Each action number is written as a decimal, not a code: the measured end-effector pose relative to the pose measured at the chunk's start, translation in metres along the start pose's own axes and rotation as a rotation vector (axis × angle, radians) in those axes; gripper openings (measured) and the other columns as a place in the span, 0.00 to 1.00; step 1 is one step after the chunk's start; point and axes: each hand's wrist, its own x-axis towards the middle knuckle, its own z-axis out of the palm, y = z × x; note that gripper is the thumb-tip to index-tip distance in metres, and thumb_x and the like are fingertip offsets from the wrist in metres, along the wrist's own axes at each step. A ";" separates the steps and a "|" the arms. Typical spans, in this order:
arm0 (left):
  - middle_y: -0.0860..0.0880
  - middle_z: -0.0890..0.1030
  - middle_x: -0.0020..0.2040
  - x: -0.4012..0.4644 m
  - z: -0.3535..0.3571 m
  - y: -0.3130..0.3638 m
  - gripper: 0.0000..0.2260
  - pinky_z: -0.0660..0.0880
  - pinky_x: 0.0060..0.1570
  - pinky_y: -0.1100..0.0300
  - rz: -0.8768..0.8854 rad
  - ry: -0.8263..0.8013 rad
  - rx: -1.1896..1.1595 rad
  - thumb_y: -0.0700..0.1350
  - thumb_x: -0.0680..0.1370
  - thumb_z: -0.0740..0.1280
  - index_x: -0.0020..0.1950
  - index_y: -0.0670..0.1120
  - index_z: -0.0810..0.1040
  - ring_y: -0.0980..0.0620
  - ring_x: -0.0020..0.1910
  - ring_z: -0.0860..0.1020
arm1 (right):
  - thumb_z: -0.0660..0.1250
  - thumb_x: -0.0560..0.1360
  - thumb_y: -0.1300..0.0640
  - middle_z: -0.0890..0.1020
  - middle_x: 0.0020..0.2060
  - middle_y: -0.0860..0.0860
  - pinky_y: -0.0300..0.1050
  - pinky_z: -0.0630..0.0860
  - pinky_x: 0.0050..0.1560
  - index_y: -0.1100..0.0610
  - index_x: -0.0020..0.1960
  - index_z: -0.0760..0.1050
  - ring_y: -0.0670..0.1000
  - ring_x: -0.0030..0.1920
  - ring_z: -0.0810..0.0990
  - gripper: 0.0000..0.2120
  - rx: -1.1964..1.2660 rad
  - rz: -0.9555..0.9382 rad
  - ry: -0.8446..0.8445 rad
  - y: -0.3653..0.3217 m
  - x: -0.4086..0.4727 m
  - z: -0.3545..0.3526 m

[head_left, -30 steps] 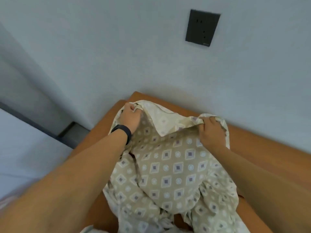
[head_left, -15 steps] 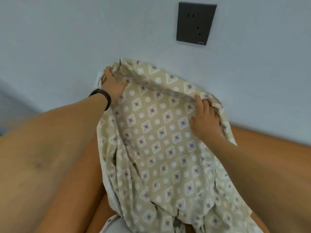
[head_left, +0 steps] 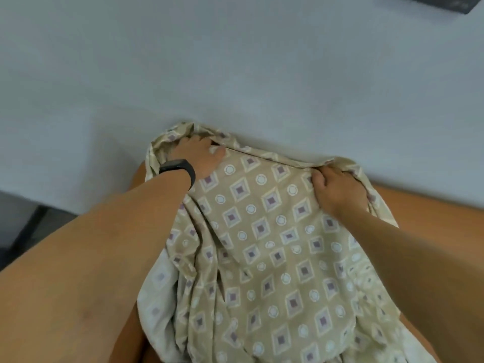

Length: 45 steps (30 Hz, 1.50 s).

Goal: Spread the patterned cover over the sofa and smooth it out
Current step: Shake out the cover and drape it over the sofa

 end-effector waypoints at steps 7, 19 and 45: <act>0.48 0.79 0.45 0.042 -0.007 0.018 0.20 0.68 0.43 0.54 0.071 -0.054 0.046 0.55 0.84 0.52 0.45 0.45 0.77 0.47 0.42 0.75 | 0.50 0.81 0.48 0.80 0.40 0.61 0.52 0.66 0.43 0.58 0.46 0.81 0.59 0.40 0.72 0.24 -0.081 0.206 0.089 -0.006 0.028 0.012; 0.51 0.79 0.34 -0.012 0.054 0.160 0.21 0.67 0.45 0.51 0.350 0.238 0.076 0.54 0.82 0.50 0.38 0.50 0.78 0.44 0.35 0.76 | 0.53 0.80 0.47 0.73 0.32 0.56 0.50 0.68 0.39 0.57 0.37 0.76 0.60 0.36 0.72 0.21 -0.022 0.219 0.165 -0.008 0.038 0.014; 0.44 0.81 0.57 -0.050 0.062 0.256 0.11 0.71 0.61 0.42 0.310 0.326 0.342 0.45 0.82 0.58 0.59 0.46 0.78 0.39 0.54 0.79 | 0.63 0.80 0.45 0.74 0.50 0.50 0.55 0.76 0.48 0.54 0.55 0.71 0.55 0.48 0.75 0.12 0.239 0.215 0.336 0.185 -0.102 0.015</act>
